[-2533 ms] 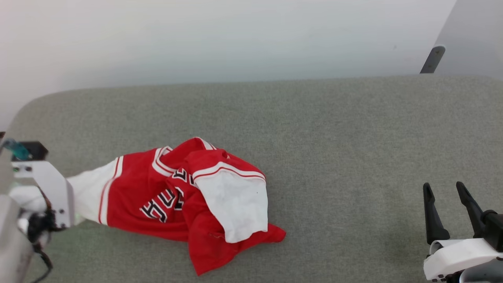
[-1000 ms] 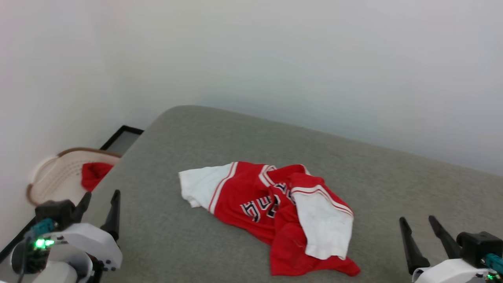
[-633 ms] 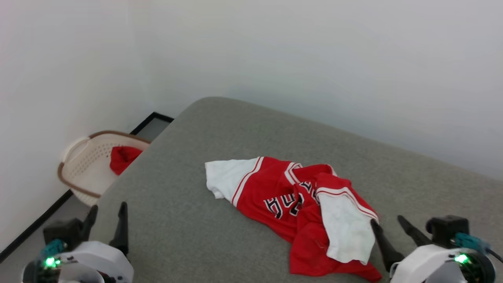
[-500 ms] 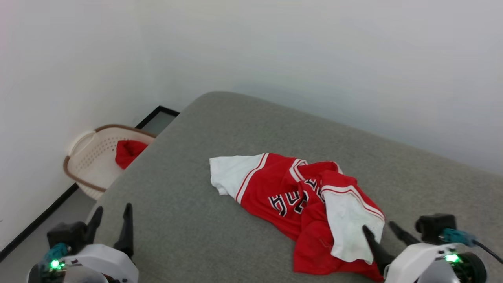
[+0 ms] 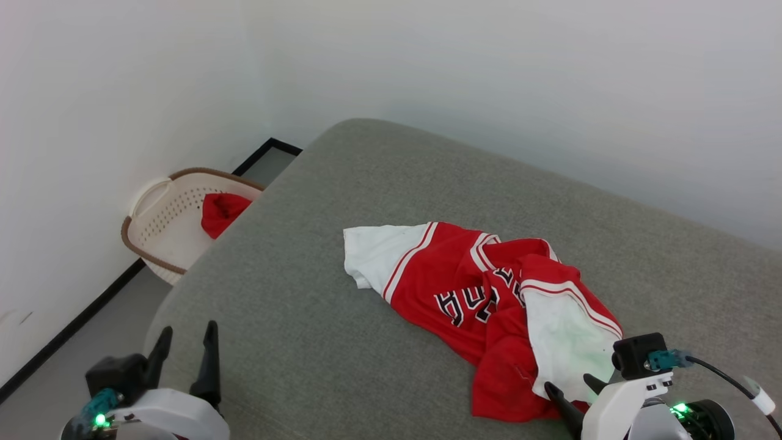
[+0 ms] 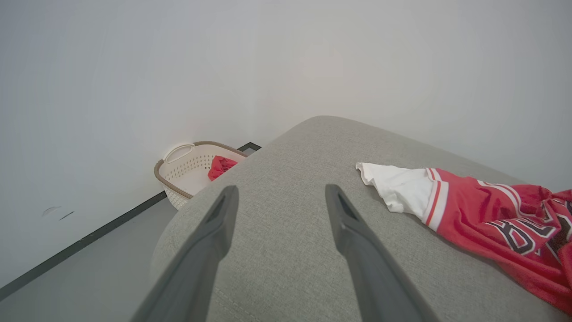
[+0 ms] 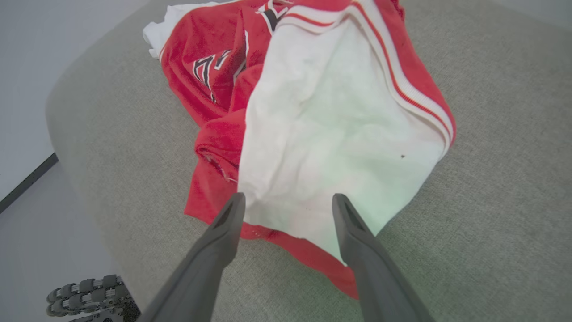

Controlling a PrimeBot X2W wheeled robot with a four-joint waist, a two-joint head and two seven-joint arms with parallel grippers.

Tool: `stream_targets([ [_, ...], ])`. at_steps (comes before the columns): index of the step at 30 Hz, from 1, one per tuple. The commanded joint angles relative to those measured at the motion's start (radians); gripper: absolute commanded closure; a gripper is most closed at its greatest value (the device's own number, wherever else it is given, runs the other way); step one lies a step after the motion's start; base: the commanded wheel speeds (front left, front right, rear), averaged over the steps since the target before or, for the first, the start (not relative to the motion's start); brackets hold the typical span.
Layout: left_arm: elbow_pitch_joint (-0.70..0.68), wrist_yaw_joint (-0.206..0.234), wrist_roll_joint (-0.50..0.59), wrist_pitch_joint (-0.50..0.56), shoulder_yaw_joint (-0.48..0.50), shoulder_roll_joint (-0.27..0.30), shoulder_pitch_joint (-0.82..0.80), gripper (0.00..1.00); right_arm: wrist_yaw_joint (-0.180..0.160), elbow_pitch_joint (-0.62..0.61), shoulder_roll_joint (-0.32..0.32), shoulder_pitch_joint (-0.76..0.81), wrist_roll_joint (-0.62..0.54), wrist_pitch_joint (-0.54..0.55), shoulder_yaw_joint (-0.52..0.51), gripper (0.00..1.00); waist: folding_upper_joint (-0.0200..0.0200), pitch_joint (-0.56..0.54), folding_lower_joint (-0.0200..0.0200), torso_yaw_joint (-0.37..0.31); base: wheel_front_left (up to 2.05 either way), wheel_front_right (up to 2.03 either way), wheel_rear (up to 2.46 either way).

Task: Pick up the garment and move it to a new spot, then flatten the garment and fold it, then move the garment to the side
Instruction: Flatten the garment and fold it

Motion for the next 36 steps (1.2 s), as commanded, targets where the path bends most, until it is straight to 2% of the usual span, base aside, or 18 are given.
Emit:
stream_targets([
  [1,0.001,-0.005,0.008,-0.004,0.004,-0.005,0.005,0.0,0.0,0.005,0.0,-0.014,-0.011,0.003,0.003,0.0,-0.0001,0.005,0.0,0.004,0.0,0.0,0.0],
  [9,0.024,-0.031,0.032,-0.004,0.027,-0.033,-0.005,0.0,0.0,0.066,-0.006,-0.04,-0.004,-0.01,0.042,0.0,-0.0001,0.015,0.0,0.009,0.0,0.0,0.0],
  [10,0.026,-0.035,0.036,-0.004,0.03,-0.035,-0.006,0.0,0.0,0.074,-0.006,-0.044,-0.002,-0.015,0.046,0.53,-0.0001,0.015,0.0,0.009,0.0,0.0,0.0],
  [11,0.03,-0.037,0.04,-0.004,0.032,-0.036,-0.008,0.0,0.0,0.084,-0.008,-0.048,-0.007,-0.019,0.05,0.98,-0.0001,0.015,0.0,0.01,0.0,0.0,0.0],
  [26,0.071,-0.071,0.068,-0.004,0.059,-0.059,-0.018,0.0,0.0,0.124,-0.018,-0.08,-0.019,-0.086,0.039,1.0,-0.0001,0.003,0.0,0.003,0.0,0.0,0.0],
  [36,0.089,-0.087,0.088,-0.004,0.063,-0.066,-0.021,0.0,0.0,0.093,-0.055,-0.084,-0.041,-0.083,-0.056,1.0,-0.0001,-0.019,0.0,-0.011,0.0,0.0,0.0],
])
